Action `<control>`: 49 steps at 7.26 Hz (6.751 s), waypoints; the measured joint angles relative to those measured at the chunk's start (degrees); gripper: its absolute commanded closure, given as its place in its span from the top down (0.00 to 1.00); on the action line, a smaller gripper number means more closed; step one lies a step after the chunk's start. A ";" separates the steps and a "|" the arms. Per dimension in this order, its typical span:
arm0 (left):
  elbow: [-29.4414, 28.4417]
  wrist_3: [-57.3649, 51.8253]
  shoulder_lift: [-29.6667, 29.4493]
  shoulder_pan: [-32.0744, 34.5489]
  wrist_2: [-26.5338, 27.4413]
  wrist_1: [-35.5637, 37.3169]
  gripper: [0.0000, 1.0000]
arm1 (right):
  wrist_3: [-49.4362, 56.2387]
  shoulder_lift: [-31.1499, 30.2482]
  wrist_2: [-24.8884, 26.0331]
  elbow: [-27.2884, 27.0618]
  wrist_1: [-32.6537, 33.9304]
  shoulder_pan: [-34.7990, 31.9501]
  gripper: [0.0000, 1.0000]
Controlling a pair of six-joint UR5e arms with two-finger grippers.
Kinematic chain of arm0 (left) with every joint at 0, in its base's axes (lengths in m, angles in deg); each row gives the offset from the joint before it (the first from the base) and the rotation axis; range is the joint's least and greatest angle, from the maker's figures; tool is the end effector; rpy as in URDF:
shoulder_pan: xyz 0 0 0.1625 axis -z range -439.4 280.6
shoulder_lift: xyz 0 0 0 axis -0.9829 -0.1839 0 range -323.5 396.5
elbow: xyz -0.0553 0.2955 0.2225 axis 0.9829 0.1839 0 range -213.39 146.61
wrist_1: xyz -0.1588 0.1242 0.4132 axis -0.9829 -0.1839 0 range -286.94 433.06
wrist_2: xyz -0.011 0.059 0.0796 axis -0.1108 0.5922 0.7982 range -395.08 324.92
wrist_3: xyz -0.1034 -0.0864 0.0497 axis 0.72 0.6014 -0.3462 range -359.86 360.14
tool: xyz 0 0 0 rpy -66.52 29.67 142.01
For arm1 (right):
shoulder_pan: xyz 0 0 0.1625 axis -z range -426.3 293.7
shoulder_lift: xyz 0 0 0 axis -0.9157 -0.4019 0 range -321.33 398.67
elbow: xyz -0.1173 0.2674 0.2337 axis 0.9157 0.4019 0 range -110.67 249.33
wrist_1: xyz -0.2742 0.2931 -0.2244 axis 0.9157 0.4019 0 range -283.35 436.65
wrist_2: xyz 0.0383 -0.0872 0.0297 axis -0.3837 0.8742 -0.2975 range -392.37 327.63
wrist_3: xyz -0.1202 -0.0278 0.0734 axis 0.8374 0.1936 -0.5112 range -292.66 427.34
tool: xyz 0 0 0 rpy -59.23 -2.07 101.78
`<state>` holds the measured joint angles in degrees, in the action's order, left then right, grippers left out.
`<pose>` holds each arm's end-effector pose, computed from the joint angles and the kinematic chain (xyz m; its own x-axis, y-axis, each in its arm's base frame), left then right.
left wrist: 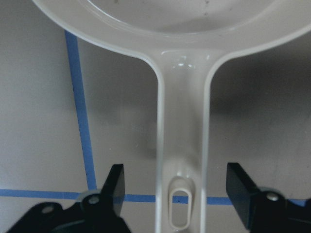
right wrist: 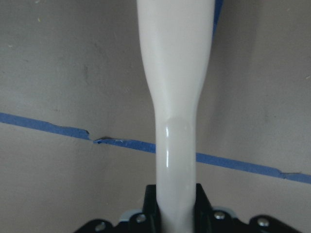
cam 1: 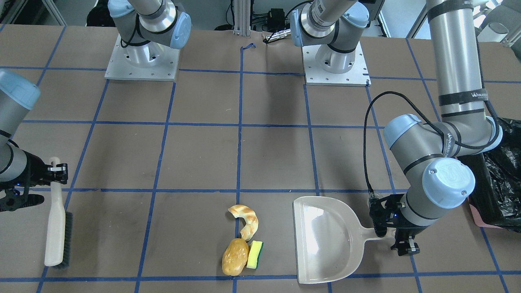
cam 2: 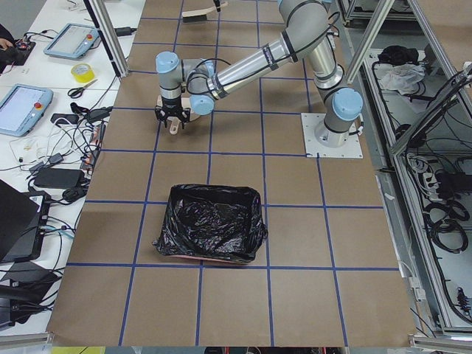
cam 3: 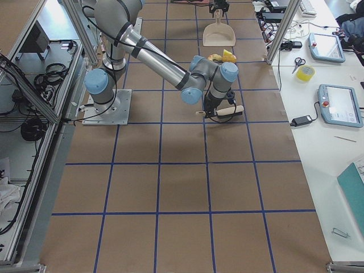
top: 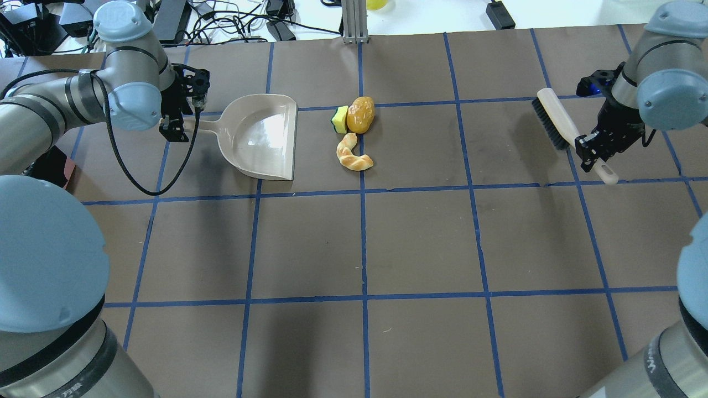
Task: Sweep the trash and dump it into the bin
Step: 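Carry the brush with the right gripper toward the trash pile, then sweep the sponge, roll and pastry with the brush into the dustpan, then sweep again with the brush toward the dustpan to push remaining trash in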
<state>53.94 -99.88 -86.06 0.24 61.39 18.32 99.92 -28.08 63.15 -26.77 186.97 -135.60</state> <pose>0.0099 -0.7051 0.1256 -0.0065 0.9973 -0.0725 0.9918 0.0157 0.1268 -0.1031 -0.6103 0.1337 -0.9771 -0.2129 -0.0043 -0.2101 0.9603 0.1833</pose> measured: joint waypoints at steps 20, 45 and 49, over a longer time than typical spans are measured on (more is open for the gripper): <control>-1.53 3.32 -0.13 3.32 6.30 -3.00 0.04 | -52.79 10.72 -12.19 13.50 -0.47 -37.49 0.00; -0.84 3.69 -0.13 3.32 5.68 -2.91 0.04 | -83.68 5.61 -17.56 8.58 -4.71 -48.76 0.00; -0.77 3.69 -0.13 3.32 5.58 -2.91 0.04 | -83.44 9.49 -17.76 12.03 -0.34 -49.59 0.00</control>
<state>53.17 -96.19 -86.19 3.56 66.97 15.41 16.48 -18.59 45.39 -14.73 186.63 -185.18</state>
